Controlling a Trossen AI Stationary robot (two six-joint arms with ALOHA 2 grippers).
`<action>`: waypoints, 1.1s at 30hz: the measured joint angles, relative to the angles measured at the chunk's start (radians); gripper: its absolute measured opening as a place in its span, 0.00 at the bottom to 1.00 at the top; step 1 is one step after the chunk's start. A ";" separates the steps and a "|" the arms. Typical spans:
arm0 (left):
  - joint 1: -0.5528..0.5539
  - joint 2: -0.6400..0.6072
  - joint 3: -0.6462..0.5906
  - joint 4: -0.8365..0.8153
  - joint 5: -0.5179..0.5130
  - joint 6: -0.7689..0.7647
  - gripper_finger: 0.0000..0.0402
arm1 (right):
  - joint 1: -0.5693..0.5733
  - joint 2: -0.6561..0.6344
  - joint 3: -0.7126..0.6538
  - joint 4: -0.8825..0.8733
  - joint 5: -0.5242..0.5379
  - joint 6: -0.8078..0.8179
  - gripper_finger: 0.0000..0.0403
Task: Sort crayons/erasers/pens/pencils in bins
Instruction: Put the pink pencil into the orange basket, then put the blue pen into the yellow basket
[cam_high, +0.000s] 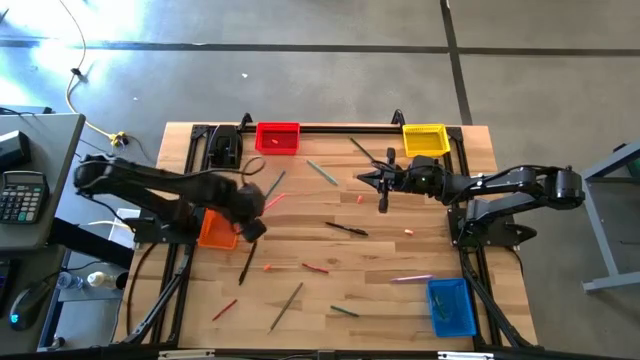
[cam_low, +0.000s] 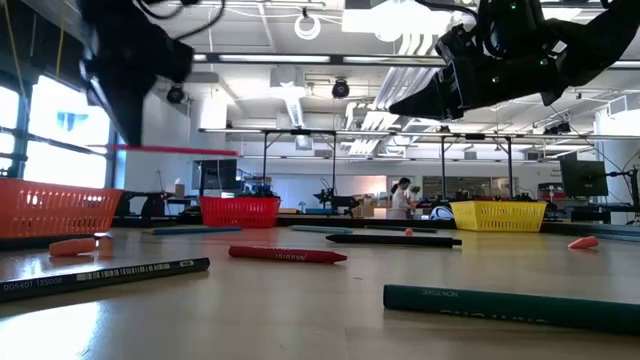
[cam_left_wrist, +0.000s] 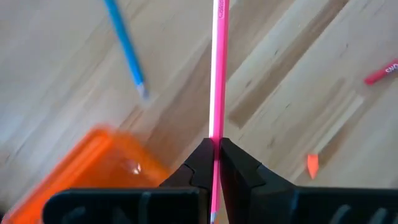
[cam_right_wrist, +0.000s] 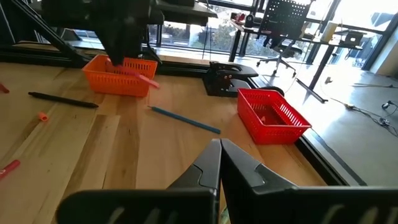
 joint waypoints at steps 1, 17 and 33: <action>-0.025 -0.024 0.000 -0.041 -0.016 -0.046 0.02 | 0.000 0.000 0.000 -0.003 0.000 0.004 0.00; -0.402 -0.223 -0.155 -0.260 -0.189 -0.656 0.00 | 0.000 0.000 0.000 -0.012 0.000 0.015 0.00; -0.423 -0.187 -0.148 -0.228 -0.208 -0.661 0.00 | 0.000 0.000 0.000 -0.011 0.000 0.015 0.00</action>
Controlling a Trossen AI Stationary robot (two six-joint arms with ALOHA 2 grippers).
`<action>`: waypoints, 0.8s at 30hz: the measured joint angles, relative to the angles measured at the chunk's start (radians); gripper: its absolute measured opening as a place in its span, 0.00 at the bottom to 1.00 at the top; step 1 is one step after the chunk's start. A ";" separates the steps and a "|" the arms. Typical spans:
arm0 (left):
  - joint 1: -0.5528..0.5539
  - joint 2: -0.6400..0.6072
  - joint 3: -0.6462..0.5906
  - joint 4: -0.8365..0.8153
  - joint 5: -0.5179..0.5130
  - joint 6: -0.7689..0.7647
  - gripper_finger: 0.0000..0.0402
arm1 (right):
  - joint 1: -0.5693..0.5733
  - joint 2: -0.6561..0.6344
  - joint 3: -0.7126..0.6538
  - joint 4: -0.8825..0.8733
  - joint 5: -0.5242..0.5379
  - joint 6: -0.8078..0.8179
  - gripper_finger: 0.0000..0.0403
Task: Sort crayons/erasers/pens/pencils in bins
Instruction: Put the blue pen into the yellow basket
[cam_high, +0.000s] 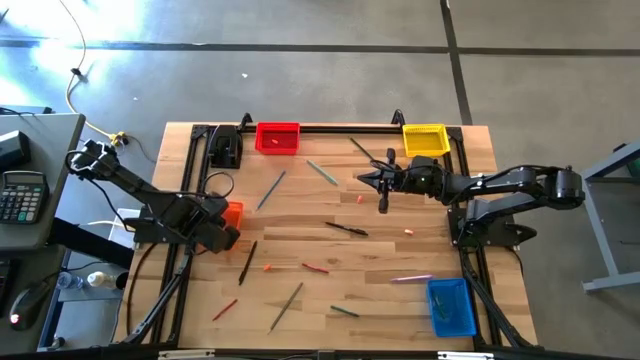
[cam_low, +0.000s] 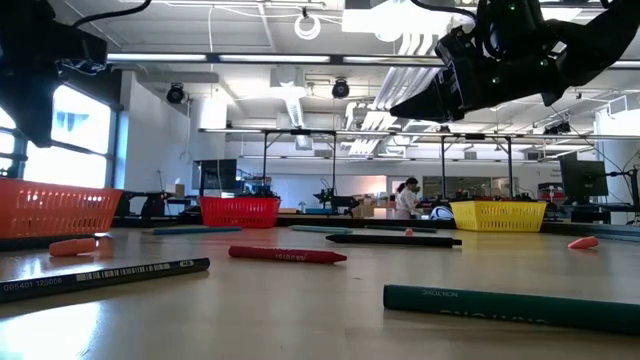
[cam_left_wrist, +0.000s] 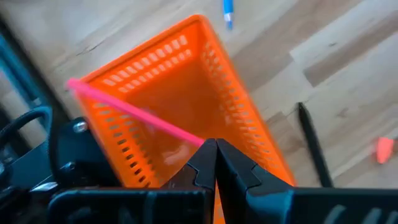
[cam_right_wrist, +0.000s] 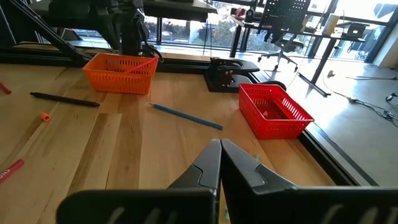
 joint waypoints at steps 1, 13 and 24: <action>0.000 0.000 0.000 0.029 0.000 0.019 0.00 | 0.000 0.000 0.000 0.000 0.000 0.000 0.00; 0.101 0.031 0.000 0.464 -0.058 0.474 0.00 | 0.000 0.000 0.000 0.003 0.000 0.016 0.00; 0.320 0.166 0.001 0.776 0.069 0.907 0.00 | 0.000 0.000 0.000 0.052 -0.005 -0.004 0.00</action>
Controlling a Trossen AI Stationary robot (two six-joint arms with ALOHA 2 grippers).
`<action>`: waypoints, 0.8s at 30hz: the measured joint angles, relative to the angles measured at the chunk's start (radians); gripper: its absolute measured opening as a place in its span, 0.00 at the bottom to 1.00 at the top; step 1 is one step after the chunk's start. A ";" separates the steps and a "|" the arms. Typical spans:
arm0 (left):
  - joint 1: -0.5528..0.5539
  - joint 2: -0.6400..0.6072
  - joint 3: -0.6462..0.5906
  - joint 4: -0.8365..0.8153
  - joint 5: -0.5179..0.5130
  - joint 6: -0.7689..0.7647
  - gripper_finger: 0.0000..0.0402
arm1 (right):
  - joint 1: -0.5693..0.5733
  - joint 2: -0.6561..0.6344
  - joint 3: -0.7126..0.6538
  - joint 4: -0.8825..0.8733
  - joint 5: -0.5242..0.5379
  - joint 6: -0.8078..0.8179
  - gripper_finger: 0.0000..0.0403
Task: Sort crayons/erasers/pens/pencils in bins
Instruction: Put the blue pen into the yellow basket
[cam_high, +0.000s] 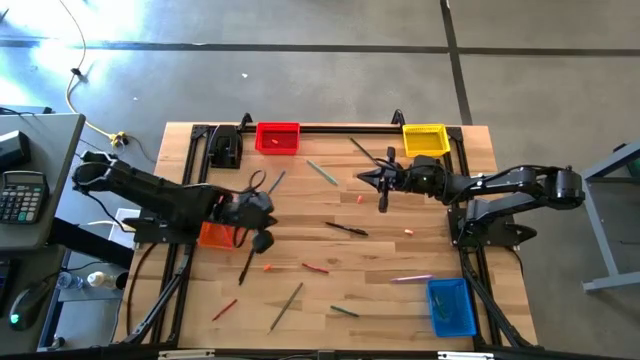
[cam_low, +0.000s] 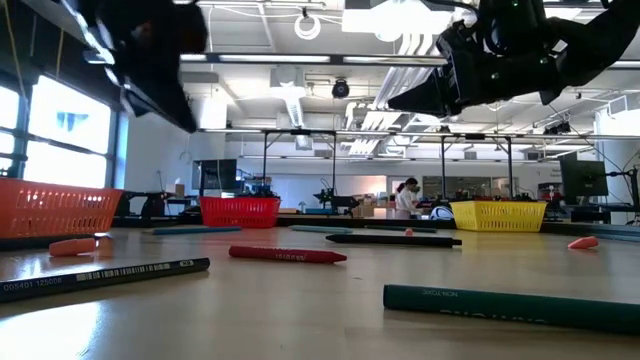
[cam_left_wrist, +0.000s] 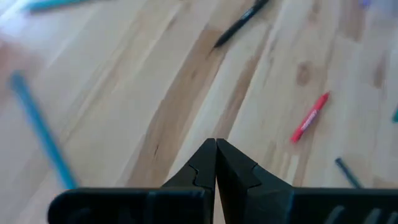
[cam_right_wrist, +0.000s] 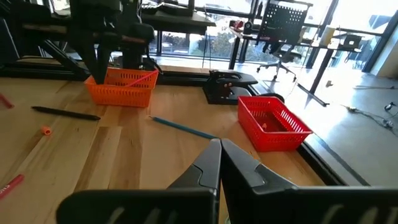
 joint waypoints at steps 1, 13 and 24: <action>0.023 0.016 0.001 0.032 0.038 0.050 0.00 | 0.000 0.000 0.000 0.003 0.000 -0.007 0.00; 0.306 0.125 0.000 0.112 0.222 0.454 0.00 | -0.023 0.000 0.018 0.014 0.000 -0.057 0.00; 0.554 0.124 -0.106 0.382 0.212 0.522 0.00 | -0.023 0.002 0.018 -0.061 0.036 0.003 0.00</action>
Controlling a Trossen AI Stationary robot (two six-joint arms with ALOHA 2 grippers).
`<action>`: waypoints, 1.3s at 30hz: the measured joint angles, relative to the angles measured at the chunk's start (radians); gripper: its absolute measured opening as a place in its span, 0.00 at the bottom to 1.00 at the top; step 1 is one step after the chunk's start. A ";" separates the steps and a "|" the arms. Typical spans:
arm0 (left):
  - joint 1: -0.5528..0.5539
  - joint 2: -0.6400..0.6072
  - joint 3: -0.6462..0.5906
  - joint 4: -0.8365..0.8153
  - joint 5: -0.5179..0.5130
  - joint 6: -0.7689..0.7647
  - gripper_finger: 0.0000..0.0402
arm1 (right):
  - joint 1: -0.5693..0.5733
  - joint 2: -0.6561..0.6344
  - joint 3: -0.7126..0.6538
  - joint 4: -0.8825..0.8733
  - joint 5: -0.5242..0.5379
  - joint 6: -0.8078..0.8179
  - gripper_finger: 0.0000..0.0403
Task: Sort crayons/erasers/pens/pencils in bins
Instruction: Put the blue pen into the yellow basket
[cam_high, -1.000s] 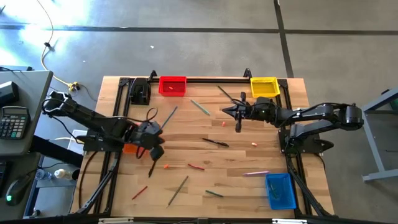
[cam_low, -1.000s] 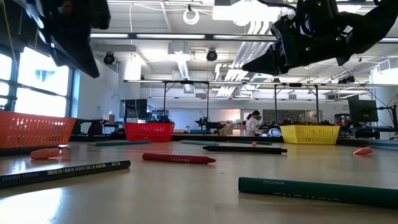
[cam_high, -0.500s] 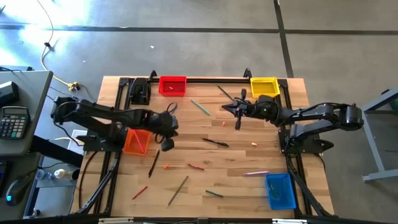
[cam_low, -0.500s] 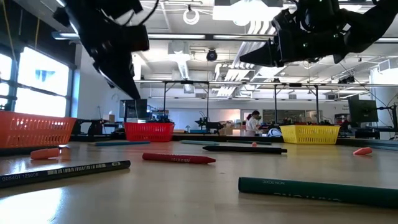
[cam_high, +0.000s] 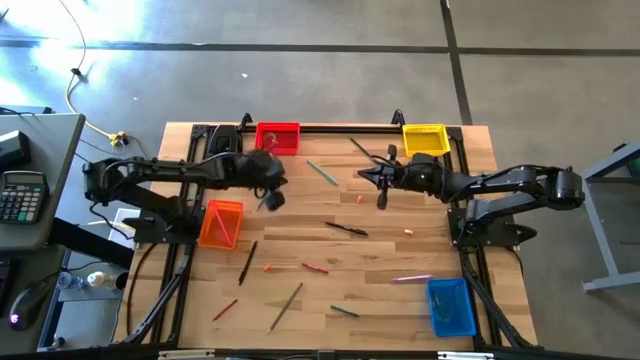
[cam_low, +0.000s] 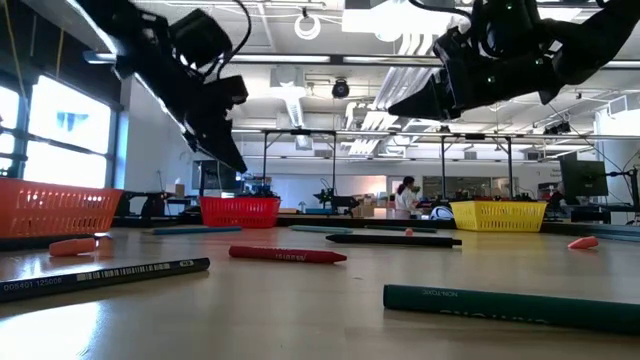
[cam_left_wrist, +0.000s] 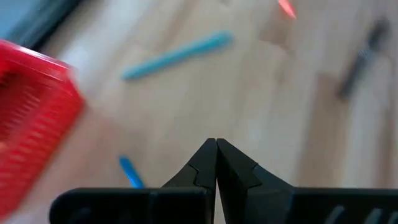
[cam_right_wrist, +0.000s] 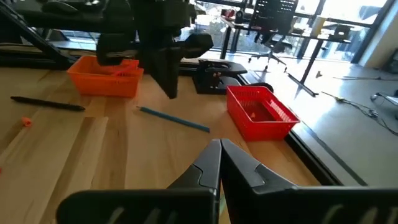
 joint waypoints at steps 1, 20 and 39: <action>0.022 0.000 -0.029 0.072 0.004 0.002 0.00 | 0.000 0.000 0.000 -0.006 0.008 0.006 0.00; 0.090 0.002 -0.456 1.084 0.202 -0.003 0.00 | -0.011 0.260 0.354 -0.305 0.022 0.149 0.00; 0.101 0.001 -0.477 0.967 0.107 -0.040 0.00 | -0.009 0.660 0.796 -0.818 0.069 0.250 0.25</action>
